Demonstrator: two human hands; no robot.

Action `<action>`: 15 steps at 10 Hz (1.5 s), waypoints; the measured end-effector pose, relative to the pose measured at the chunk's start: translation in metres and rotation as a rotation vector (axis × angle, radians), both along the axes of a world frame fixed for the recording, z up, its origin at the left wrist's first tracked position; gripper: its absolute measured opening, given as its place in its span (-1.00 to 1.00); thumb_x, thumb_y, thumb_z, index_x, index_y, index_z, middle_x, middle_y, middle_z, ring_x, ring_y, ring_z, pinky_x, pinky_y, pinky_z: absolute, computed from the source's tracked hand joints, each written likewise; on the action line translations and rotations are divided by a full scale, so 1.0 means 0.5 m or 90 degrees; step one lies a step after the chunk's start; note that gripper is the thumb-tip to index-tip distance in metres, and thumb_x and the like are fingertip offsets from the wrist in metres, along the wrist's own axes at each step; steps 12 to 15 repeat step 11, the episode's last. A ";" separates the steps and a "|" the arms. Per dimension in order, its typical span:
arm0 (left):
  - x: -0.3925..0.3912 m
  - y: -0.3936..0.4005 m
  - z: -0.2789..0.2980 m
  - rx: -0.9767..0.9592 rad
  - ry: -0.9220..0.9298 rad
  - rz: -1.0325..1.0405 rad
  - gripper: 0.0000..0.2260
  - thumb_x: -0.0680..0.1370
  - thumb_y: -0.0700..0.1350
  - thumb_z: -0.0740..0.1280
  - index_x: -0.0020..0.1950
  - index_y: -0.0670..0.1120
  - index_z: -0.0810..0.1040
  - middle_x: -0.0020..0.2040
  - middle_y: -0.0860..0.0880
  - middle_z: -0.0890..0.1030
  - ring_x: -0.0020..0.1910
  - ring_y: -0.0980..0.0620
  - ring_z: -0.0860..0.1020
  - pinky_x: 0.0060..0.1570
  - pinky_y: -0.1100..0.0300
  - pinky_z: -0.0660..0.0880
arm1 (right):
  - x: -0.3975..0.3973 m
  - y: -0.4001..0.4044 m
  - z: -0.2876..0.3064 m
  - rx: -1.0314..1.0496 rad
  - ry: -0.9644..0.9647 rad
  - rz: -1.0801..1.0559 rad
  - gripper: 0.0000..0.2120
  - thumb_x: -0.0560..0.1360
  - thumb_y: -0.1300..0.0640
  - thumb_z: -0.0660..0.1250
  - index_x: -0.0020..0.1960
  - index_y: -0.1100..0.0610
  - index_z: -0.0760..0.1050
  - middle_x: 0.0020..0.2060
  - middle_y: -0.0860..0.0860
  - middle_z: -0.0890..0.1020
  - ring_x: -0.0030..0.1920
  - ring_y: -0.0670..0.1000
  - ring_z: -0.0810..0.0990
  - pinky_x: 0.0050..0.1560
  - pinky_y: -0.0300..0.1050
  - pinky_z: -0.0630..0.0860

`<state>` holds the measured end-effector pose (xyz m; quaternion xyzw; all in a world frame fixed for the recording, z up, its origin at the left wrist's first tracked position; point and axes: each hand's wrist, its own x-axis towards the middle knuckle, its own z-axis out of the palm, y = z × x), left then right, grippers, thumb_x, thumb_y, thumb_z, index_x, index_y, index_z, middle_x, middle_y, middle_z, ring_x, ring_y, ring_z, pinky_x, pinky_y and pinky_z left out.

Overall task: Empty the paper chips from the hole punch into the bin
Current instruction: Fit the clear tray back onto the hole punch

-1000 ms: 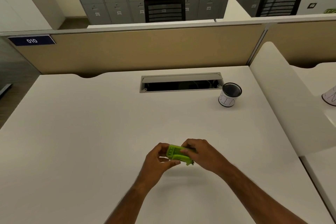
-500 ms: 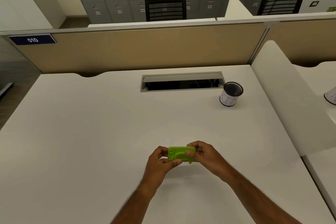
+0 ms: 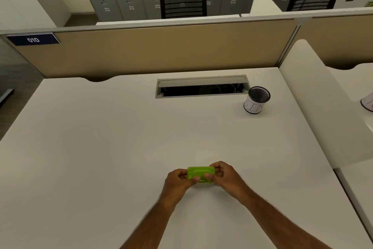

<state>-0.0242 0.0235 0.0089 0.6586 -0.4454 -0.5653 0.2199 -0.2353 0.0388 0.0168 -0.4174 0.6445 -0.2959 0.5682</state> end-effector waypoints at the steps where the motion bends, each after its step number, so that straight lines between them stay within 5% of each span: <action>1: 0.000 0.003 -0.008 0.004 -0.022 0.005 -0.58 0.37 0.02 0.70 0.17 -0.04 0.74 0.00 0.03 0.80 0.00 0.07 0.76 -0.01 0.26 0.65 | 0.003 0.002 -0.026 -0.018 0.049 -0.013 -0.66 0.47 0.11 0.59 0.18 0.16 0.60 0.08 0.18 0.69 0.12 0.21 0.68 0.04 -0.10 0.61; 3: -0.001 0.000 -0.010 -0.027 -0.092 0.001 -0.61 0.36 0.04 0.71 0.12 -0.04 0.75 -0.11 0.09 0.77 -0.12 0.17 0.73 -0.23 0.48 0.57 | 0.006 0.000 -0.062 -0.042 0.117 -0.036 -0.63 0.43 0.05 0.63 0.18 0.08 0.64 0.05 0.12 0.58 -0.07 -0.03 0.58 -0.06 -0.21 0.57; 4: -0.004 -0.004 -0.012 -0.039 -0.123 -0.001 -0.59 0.36 0.06 0.70 0.12 -0.07 0.75 -0.09 0.01 0.78 -0.09 0.06 0.74 -0.11 0.30 0.65 | 0.007 -0.005 -0.064 -0.032 0.105 -0.046 -0.63 0.42 0.08 0.63 0.16 0.12 0.65 -0.09 0.10 0.56 -0.16 0.00 0.57 -0.13 -0.02 0.64; 5: -0.006 -0.007 -0.011 -0.043 -0.138 0.001 -0.61 0.36 0.07 0.70 0.06 -0.07 0.72 -0.13 0.02 0.75 -0.16 0.13 0.70 -0.28 0.47 0.55 | 0.003 -0.006 -0.061 -0.035 0.121 -0.032 -0.66 0.43 0.10 0.63 0.15 0.15 0.65 -0.15 0.06 0.55 -0.19 0.00 0.56 -0.08 0.08 0.67; 6: -0.007 -0.008 -0.010 -0.047 -0.150 -0.004 -0.63 0.36 0.08 0.70 -0.01 -0.08 0.69 -0.19 0.07 0.70 -0.24 0.22 0.64 -0.37 0.51 0.51 | -0.002 -0.005 -0.063 -0.042 0.134 -0.023 -0.69 0.44 0.09 0.62 0.13 0.14 0.66 -0.19 0.02 0.56 -0.23 -0.07 0.52 -0.11 -0.03 0.63; 7: -0.005 -0.013 -0.013 -0.048 -0.168 -0.016 -0.62 0.37 0.09 0.70 -0.04 -0.13 0.69 -0.23 0.06 0.67 -0.29 0.16 0.59 -0.31 0.38 0.51 | -0.001 -0.006 -0.062 -0.053 0.147 -0.014 -0.70 0.45 0.09 0.61 0.13 0.13 0.66 -0.19 -0.01 0.56 -0.26 -0.12 0.49 -0.14 -0.16 0.56; 10: 0.004 -0.018 -0.013 -0.058 -0.149 -0.023 -0.58 0.36 0.13 0.69 0.00 -0.09 0.64 -0.22 -0.01 0.65 -0.26 0.05 0.60 -0.29 0.27 0.52 | -0.005 -0.007 -0.065 -0.048 0.104 -0.046 -0.84 0.53 0.10 0.52 0.08 0.10 0.63 -0.15 0.02 0.63 -0.17 0.03 0.62 -0.06 0.19 0.69; 11: 0.009 -0.015 -0.023 -0.068 -0.150 0.009 -0.67 0.48 0.19 0.58 -0.06 -0.03 0.61 -0.19 -0.10 0.72 -0.17 -0.12 0.71 -0.20 0.08 0.61 | -0.022 -0.008 -0.062 -0.114 0.176 -0.032 -0.94 0.63 0.10 0.38 0.06 0.06 0.62 -0.05 -0.01 0.65 -0.06 0.01 0.65 0.03 0.11 0.65; 15: 0.009 -0.015 -0.023 -0.068 -0.150 0.009 -0.67 0.48 0.19 0.58 -0.06 -0.03 0.61 -0.19 -0.10 0.72 -0.17 -0.12 0.71 -0.20 0.08 0.61 | -0.022 -0.008 -0.062 -0.114 0.176 -0.032 -0.94 0.63 0.10 0.38 0.06 0.06 0.62 -0.05 -0.01 0.65 -0.06 0.01 0.65 0.03 0.11 0.65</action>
